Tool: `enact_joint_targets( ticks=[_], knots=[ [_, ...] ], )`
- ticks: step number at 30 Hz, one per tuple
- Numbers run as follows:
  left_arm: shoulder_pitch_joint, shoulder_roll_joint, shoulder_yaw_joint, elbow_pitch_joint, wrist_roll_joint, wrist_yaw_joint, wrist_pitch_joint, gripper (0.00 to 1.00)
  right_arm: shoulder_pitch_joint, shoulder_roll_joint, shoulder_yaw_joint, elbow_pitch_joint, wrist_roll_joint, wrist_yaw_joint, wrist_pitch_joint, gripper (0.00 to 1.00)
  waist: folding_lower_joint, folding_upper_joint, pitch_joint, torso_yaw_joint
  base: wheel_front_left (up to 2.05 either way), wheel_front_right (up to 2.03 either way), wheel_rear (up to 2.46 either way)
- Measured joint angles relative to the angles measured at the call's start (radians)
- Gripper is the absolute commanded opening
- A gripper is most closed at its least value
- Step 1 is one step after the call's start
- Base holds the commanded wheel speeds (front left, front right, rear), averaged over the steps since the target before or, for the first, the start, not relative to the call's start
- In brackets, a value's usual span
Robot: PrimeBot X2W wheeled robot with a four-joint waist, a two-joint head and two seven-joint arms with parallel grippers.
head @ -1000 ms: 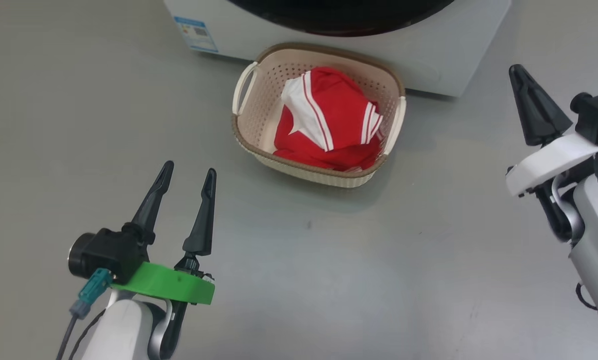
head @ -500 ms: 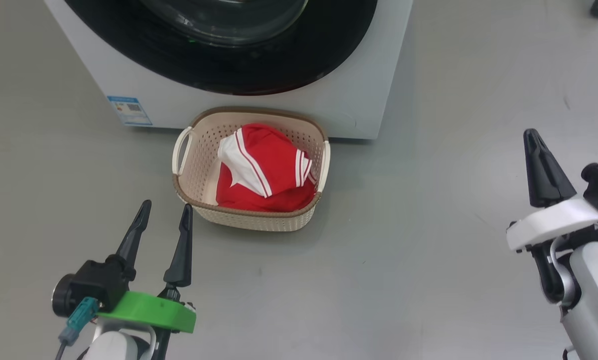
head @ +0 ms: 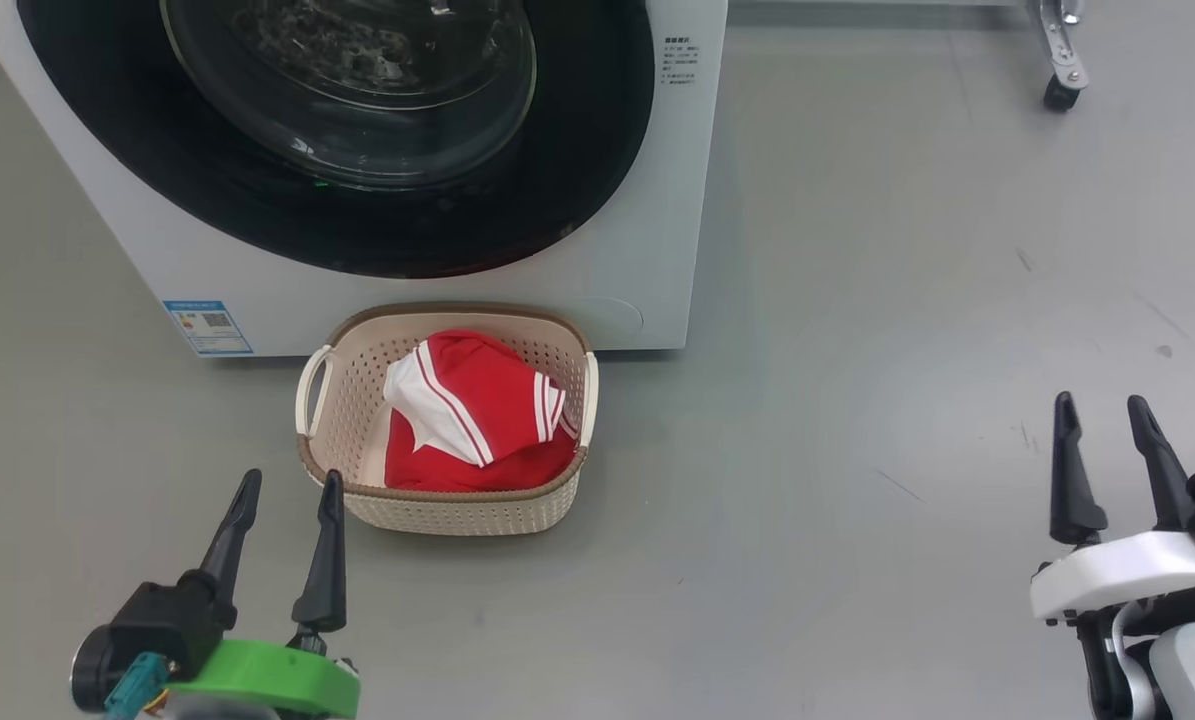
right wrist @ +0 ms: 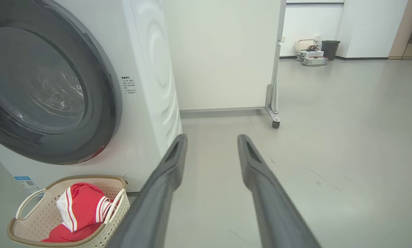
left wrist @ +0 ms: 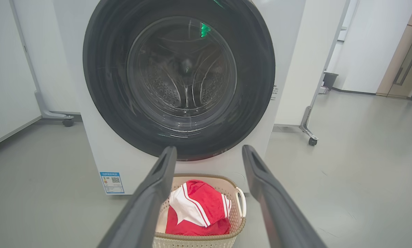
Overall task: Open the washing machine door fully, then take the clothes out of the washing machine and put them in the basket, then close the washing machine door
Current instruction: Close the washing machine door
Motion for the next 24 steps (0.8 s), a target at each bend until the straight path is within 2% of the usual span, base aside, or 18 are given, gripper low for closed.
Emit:
enact_joint_targets(
  ticks=[7, 24],
  knots=[
    [0.017, 0.001, -0.008, 0.006, 0.000, 0.000, 0.000, 1.00, 0.062, 0.009, -0.030, -0.059, -0.037, 0.000, 0.000, 1.00, 0.0000, 0.0000, -0.014, -0.024, 0.00, 0.00, 0.00],
    [0.017, 0.002, -0.007, -0.004, -0.026, 0.000, 0.000, 1.00, 0.139, 0.046, -0.071, -0.132, -0.078, 0.005, 0.000, 1.00, 0.0000, 0.0000, -0.006, -0.024, 0.00, 0.00, 0.00]
  ],
)
